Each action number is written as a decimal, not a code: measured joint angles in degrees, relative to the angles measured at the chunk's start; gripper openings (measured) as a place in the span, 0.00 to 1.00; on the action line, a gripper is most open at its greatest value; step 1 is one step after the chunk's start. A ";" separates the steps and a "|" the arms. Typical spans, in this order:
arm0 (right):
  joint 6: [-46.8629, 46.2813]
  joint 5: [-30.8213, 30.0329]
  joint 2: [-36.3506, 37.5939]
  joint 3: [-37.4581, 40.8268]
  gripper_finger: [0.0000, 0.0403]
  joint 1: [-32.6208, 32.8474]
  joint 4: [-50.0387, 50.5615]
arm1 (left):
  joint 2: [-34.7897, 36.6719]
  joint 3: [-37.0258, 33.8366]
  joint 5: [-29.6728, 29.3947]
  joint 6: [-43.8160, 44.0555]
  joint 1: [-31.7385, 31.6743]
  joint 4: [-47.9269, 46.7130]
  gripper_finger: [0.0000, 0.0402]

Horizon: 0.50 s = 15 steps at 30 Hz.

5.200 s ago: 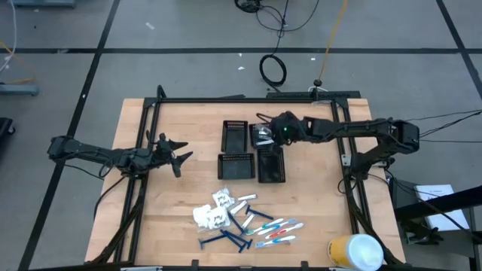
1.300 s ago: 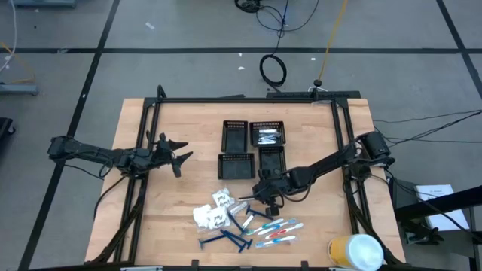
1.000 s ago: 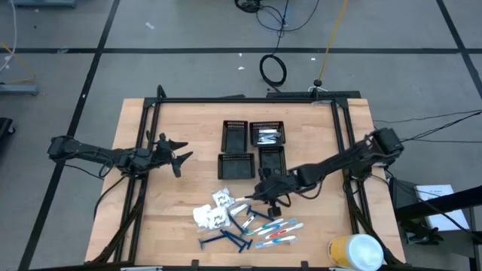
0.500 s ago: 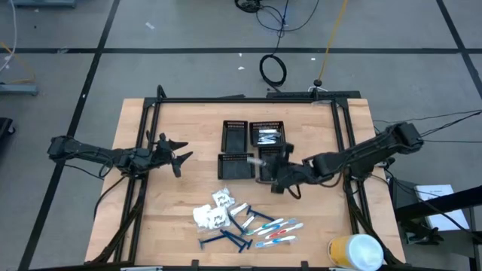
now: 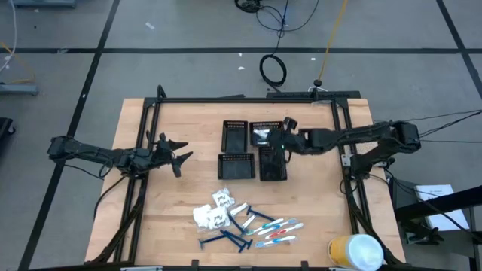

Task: Pick & Place Travel size toiletries
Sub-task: Put the silver nail cutter into the top right black bin

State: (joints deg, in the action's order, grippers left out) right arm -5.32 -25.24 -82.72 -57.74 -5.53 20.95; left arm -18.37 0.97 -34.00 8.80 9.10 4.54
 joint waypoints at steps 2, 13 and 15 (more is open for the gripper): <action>0.18 0.68 0.00 1.01 0.08 -2.29 -0.38 | 0.02 0.00 -0.02 0.00 0.00 0.02 0.52; -1.43 7.38 -0.04 10.89 0.15 -8.16 -13.60 | 0.00 0.00 0.00 -0.02 -0.02 0.02 0.52; -1.50 7.36 -0.04 11.15 0.19 -8.32 -13.90 | 0.00 0.00 -0.02 0.00 0.00 0.01 0.52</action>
State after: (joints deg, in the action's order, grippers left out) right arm -6.81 -17.87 -82.76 -46.59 -13.85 7.05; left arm -18.37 0.97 -34.02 8.79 9.10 4.55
